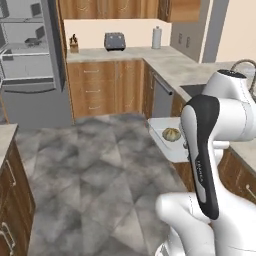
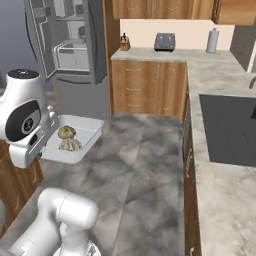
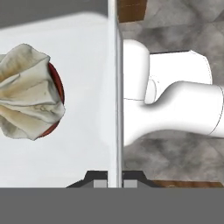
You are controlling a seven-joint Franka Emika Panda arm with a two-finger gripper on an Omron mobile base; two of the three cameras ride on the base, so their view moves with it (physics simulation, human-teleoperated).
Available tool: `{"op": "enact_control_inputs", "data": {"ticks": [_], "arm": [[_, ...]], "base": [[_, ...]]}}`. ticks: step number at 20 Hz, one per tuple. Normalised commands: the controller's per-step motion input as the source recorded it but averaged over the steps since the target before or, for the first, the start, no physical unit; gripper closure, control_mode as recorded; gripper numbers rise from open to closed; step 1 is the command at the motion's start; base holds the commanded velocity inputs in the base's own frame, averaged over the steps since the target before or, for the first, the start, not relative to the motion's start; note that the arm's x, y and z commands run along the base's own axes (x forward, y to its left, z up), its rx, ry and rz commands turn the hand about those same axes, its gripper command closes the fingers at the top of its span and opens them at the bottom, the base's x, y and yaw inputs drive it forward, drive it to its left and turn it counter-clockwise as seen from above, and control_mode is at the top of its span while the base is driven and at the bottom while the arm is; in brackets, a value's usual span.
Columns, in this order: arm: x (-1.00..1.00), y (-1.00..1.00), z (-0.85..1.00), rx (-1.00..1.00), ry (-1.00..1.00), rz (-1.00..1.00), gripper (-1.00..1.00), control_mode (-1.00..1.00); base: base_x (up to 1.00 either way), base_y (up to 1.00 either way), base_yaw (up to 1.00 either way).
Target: Place two dumplings into each of the tupperware containers and then place the containers in the fridge.
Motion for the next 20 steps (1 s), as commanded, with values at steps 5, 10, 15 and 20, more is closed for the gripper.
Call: {"op": "enact_control_inputs", "data": {"ticks": [5, 10, 15, 20], "arm": [[0.00, 0.00, 0.00, 0.00, 0.00, 0.00, 1.00, 1.00], [0.00, 0.00, 0.00, 0.00, 0.00, 0.00, 1.00, 1.00], [0.00, 0.00, 0.00, 0.00, 0.00, 0.00, 1.00, 1.00], [0.00, 0.00, 0.00, 0.00, 0.00, 0.00, 1.00, 1.00]], "base": [[1.00, 0.03, 0.04], [1.00, 0.27, 0.04], [1.00, 0.26, 0.41], [1.00, -0.03, 0.67]]}}
